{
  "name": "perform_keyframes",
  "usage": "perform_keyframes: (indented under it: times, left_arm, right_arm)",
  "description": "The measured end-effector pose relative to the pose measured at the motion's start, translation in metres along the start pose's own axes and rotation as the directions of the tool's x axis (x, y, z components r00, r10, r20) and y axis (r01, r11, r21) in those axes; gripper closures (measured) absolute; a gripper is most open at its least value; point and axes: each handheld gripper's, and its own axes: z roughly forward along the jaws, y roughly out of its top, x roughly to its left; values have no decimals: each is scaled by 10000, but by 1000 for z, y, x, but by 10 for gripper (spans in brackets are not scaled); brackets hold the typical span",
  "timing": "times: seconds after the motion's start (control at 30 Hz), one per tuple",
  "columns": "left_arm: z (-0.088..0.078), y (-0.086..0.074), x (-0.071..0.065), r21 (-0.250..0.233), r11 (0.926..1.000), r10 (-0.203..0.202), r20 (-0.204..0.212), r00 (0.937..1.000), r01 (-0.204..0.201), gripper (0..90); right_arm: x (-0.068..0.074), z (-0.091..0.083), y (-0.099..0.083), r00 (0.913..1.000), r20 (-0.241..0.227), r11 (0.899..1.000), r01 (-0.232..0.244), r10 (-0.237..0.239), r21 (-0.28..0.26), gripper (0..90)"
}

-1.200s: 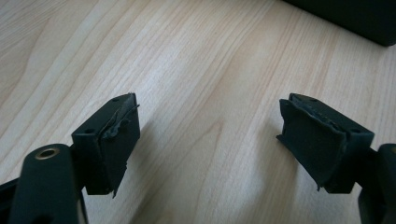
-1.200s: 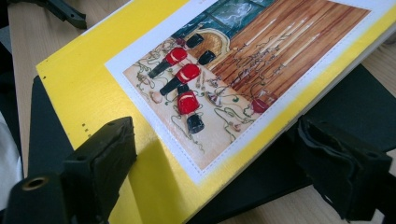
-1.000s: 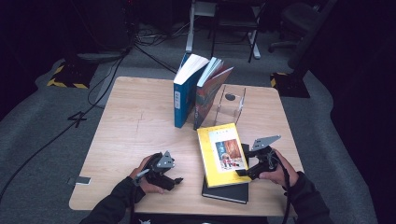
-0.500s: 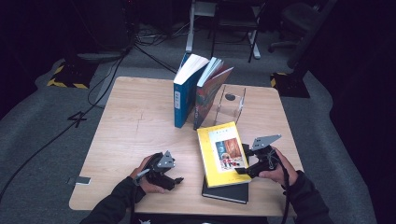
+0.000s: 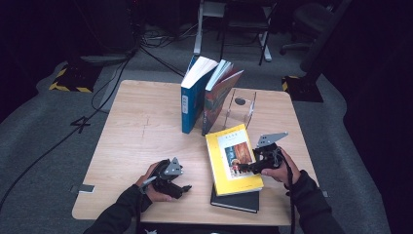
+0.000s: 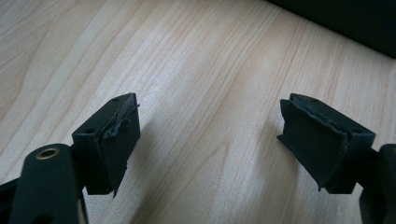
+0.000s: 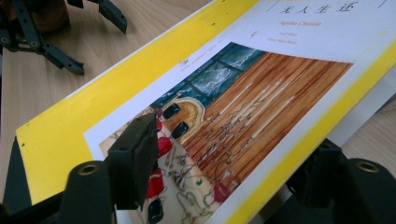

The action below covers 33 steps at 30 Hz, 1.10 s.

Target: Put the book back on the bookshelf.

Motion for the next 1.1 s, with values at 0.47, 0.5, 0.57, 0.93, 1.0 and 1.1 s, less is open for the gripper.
perform_keyframes:
  times: [0.47,0.5,0.57,0.93,1.0,1.1]
  left_arm:
    - [5,9,4,201,9989,-416,-403,9983,424,212]
    - [6,9,4,146,9987,-481,-409,9980,488,216]
    - [7,10,6,106,9987,-496,-445,9978,502,222]
    - [29,36,25,-131,9985,-535,-762,9957,527,284]
    - [31,42,30,-301,9969,-746,-654,9951,727,292]
    - [34,50,36,-601,9952,-815,-749,9939,771,318]
  right_arm:
    - [-2,1,-3,9979,-641,9948,-196,133,-998,765]
    - [-1,0,-4,9978,-657,9946,-171,104,-1022,769]
    - [1,0,-4,9978,-664,9944,-129,60,-1049,772]
    - [8,-3,-7,9987,-509,9933,38,-98,-1158,774]
    - [9,-4,-7,9988,-473,9932,80,-136,-1164,774]
    - [10,-5,-7,9988,-460,9926,120,-177,-1208,775]
